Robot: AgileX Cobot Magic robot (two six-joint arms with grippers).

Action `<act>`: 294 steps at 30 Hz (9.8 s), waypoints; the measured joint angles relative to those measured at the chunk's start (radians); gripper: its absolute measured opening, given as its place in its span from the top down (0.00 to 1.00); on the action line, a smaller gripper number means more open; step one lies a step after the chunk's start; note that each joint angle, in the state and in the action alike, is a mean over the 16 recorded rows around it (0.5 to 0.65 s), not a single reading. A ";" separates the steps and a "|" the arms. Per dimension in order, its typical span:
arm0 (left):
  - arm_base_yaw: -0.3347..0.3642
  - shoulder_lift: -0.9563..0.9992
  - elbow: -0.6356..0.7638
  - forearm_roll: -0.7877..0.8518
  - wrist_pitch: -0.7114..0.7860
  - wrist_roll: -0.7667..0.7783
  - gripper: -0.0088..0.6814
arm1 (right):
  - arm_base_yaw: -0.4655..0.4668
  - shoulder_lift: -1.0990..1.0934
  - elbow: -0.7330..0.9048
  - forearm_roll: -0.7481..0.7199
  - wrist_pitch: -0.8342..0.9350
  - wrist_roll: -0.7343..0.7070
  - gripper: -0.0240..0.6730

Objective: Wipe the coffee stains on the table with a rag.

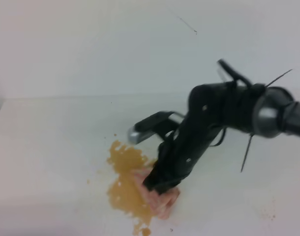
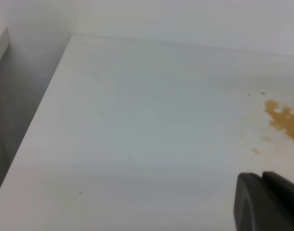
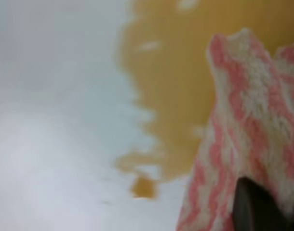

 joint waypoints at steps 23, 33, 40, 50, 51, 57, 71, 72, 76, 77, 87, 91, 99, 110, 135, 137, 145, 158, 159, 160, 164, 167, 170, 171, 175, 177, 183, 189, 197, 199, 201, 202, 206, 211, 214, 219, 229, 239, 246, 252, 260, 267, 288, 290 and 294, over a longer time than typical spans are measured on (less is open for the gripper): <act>0.000 0.000 0.000 0.000 0.000 0.000 0.99 | 0.077 0.111 -0.014 -0.173 0.006 0.120 0.96; 0.000 0.000 0.000 0.000 0.000 0.000 0.99 | -0.074 0.114 -0.013 -0.100 -0.024 0.103 0.95; 0.000 0.000 0.000 0.000 0.000 0.000 0.99 | -0.109 0.121 -0.011 0.103 -0.075 0.001 0.93; 0.000 0.000 0.000 0.000 0.000 0.000 0.99 | -0.033 0.126 -0.010 0.315 -0.134 -0.129 0.92; 0.000 0.000 0.000 0.000 0.000 0.000 0.99 | -0.022 0.127 -0.012 0.323 -0.136 -0.135 0.92; 0.000 0.000 0.000 0.000 0.000 0.000 0.99 | 0.045 0.137 -0.048 0.341 -0.131 -0.151 0.92; 0.000 0.000 0.000 0.000 0.000 0.000 0.99 | 0.140 0.265 -0.273 0.181 -0.032 -0.014 0.93; 0.000 0.000 0.000 0.000 0.000 0.000 0.99 | 0.139 0.273 -0.287 0.155 -0.027 0.003 0.93; 0.000 0.000 0.000 0.000 0.000 0.000 0.99 | 0.119 0.299 -0.333 0.051 -0.010 0.069 0.93; 0.000 0.000 0.000 0.000 0.000 0.000 0.99 | 0.111 0.303 -0.342 0.027 -0.008 0.083 0.93; 0.000 -0.002 0.002 0.000 -0.001 0.000 0.99 | -0.030 0.312 -0.386 -0.084 0.010 0.140 0.93; 0.000 -0.002 0.002 0.000 -0.001 0.000 0.99 | -0.078 0.314 -0.389 -0.081 0.002 0.150 0.94; 0.000 0.000 0.000 0.000 0.000 0.000 0.99 | -0.096 0.356 -0.446 -0.014 -0.034 0.155 0.93; 0.000 0.000 0.000 0.000 0.000 0.000 0.99 | -0.014 0.543 -0.774 0.091 0.077 0.148 0.92; 0.000 0.000 0.000 0.000 0.000 0.000 0.99 | -0.013 0.621 -0.992 -0.163 0.330 0.284 0.92; 0.000 0.000 0.000 0.000 0.000 0.000 0.99 | -0.050 0.616 -0.992 -0.189 0.336 0.290 0.92; 0.000 0.000 0.000 0.000 0.000 0.000 0.99 | -0.174 0.548 -0.987 -0.265 0.372 0.303 0.92; 0.000 0.000 0.000 0.000 0.000 0.000 0.99 | -0.220 0.302 -0.984 -0.297 0.382 0.271 0.92; 0.000 0.000 0.000 0.000 0.000 0.000 0.99 | -0.220 0.285 -0.984 -0.295 0.382 0.265 0.92; 0.000 0.000 0.000 0.000 0.000 0.000 0.99 | -0.221 0.269 -0.984 -0.294 0.383 0.258 0.92; 0.000 0.000 0.000 0.000 0.000 0.000 0.99 | -0.221 0.210 -0.981 -0.287 0.385 0.232 0.92; 0.000 0.000 0.000 0.000 0.000 0.000 0.99 | -0.221 0.172 -0.969 -0.281 0.384 0.205 0.92; 0.000 0.000 0.000 0.000 0.000 0.000 0.99 | -0.222 0.137 -0.949 -0.271 0.382 0.172 0.92; 0.000 0.000 0.000 0.000 0.000 0.000 0.99 | -0.222 0.125 -0.940 -0.267 0.381 0.161 0.92; 0.000 0.000 0.000 0.000 0.000 0.000 0.99 | -0.222 0.078 -0.889 -0.252 0.375 0.121 0.92; 0.000 0.000 0.000 0.000 0.000 0.000 0.99 | -0.222 0.052 -0.854 -0.245 0.371 0.104 0.92; 0.000 0.000 0.000 0.000 0.000 0.000 0.99 | -0.222 -0.050 -0.712 -0.229 0.333 0.071 0.92; 0.000 0.000 0.000 0.000 0.000 0.000 0.99 | -0.222 -0.193 -0.511 -0.230 0.248 0.068 0.92; 0.000 0.000 0.000 0.000 0.000 0.000 0.99 | -0.222 -0.404 -0.161 -0.234 0.089 0.061 0.92; 0.000 0.000 0.000 0.000 0.000 0.000 0.99 | -0.222 -0.445 -0.069 -0.234 0.047 0.059 0.92; 0.000 0.000 0.000 0.000 0.000 0.000 0.99 | -0.222 -0.477 0.018 -0.234 0.004 0.057 0.92; 0.000 0.000 0.000 0.000 0.000 0.000 0.99 | -0.222 -0.490 0.060 -0.234 -0.017 0.056 0.92; 0.000 -0.002 0.002 0.000 0.000 0.000 0.99 | -0.222 -0.519 0.206 -0.234 -0.090 0.052 0.92; 0.000 -0.002 0.002 0.000 0.000 0.000 0.99 | -0.222 -0.514 0.319 -0.234 -0.158 0.050 0.92; 0.000 -0.002 0.002 0.000 0.000 0.000 0.99 | -0.222 -0.499 0.352 -0.234 -0.178 0.050 0.92; 0.000 -0.002 0.002 0.000 0.000 0.000 0.99 | -0.222 -0.476 0.371 -0.233 -0.182 0.053 0.91; 0.000 0.000 0.000 0.000 0.000 0.000 0.99 | -0.222 -0.461 0.355 -0.233 -0.130 0.064 0.69; 0.000 0.000 0.000 0.000 0.000 0.000 0.99 | -0.222 -0.526 0.278 -0.248 -0.012 0.066 0.56; 0.000 0.000 0.000 0.000 0.000 0.000 0.99 | -0.222 -0.693 0.246 -0.326 0.040 0.098 0.76; 0.000 0.000 0.000 0.000 0.000 0.000 0.99 | -0.222 -0.903 0.350 -0.433 -0.025 0.175 0.92; 0.000 0.000 0.000 0.000 0.000 0.000 0.99 | -0.222 -1.158 0.617 -0.522 -0.198 0.274 0.96; 0.000 0.000 0.000 0.000 0.000 0.000 0.99 | -0.222 -1.256 0.781 -0.529 -0.258 0.300 0.96; 0.000 -0.002 0.002 0.000 -0.001 0.000 0.99 | -0.471 -1.640 0.905 -0.526 -0.308 0.319 0.96; 0.000 -0.002 0.002 0.000 -0.001 0.000 0.99 | -0.513 -1.696 0.954 -0.519 -0.359 0.335 0.96; 0.000 0.000 0.000 0.000 0.000 0.000 0.99 | -0.581 -1.800 1.085 -0.505 -0.469 0.368 0.96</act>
